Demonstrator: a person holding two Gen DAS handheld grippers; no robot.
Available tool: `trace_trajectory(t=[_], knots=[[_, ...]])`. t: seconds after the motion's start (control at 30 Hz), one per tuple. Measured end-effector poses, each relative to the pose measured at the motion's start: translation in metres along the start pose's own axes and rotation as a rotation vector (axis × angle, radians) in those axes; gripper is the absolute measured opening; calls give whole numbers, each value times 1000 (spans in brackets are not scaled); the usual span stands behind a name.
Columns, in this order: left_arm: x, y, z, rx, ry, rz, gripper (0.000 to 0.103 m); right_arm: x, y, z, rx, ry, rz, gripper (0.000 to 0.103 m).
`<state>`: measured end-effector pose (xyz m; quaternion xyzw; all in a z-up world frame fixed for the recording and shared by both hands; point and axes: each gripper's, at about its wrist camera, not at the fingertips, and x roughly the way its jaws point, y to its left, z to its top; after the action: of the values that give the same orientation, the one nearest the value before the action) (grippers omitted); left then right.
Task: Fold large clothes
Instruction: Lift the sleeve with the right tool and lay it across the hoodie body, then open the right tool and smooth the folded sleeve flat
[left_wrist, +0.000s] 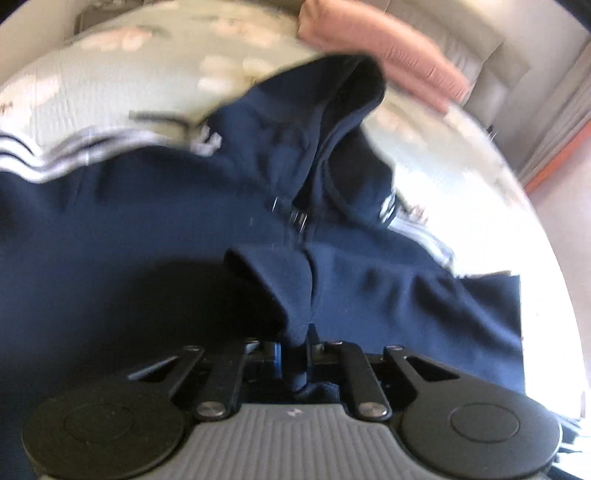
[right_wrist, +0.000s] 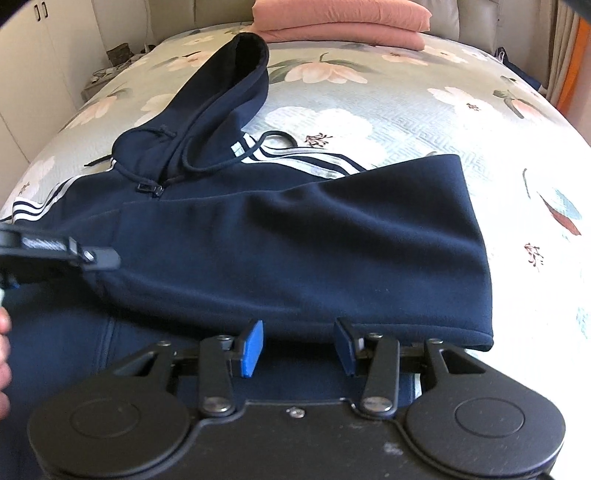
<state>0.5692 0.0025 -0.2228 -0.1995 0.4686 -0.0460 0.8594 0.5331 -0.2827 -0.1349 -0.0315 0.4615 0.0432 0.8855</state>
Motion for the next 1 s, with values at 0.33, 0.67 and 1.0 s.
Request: trace_trajectory(t=[0.33, 0.67, 1.0], knots=[[-122, 54, 30, 88, -241, 105, 16, -18, 20, 17, 25, -40, 69, 56], [-110, 120, 7, 34, -138, 333, 48, -10, 45, 34, -57, -12, 68, 57], [-40, 81, 11, 163, -8, 197, 33, 9, 55, 76, -77, -41, 78, 56]])
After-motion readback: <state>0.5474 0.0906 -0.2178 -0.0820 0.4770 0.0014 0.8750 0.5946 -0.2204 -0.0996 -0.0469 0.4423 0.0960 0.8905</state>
